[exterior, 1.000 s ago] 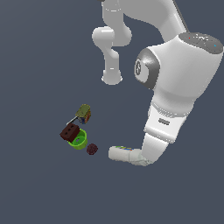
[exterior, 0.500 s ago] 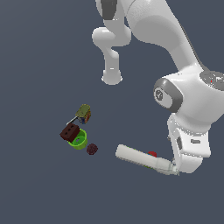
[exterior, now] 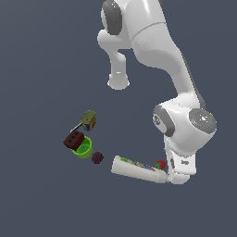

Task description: Pick up a designated object from a clutter of objects.

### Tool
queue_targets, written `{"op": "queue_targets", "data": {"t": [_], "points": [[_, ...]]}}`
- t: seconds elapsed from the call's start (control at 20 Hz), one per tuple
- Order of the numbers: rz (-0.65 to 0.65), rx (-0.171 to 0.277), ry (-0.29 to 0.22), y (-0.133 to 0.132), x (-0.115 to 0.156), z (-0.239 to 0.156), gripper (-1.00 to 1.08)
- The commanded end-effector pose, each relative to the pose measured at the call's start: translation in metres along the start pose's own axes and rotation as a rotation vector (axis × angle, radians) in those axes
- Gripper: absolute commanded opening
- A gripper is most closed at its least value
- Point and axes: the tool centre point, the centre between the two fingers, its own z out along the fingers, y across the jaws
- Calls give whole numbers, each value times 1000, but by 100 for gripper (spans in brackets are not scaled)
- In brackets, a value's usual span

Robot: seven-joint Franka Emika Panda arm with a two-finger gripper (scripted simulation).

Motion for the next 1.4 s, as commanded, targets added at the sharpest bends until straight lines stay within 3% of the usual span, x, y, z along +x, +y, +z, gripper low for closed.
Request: {"op": "queue_targets", "data": {"t": [0.0, 0.05, 0.95, 1.0, 1.35], "points": [[12, 14, -13, 1, -15, 10, 100], [0, 4, -3, 0, -3, 3, 100], [11, 14, -14, 0, -16, 60, 100], [11, 14, -14, 0, -16, 60, -100], [11, 14, -14, 0, -16, 60, -100]]}}
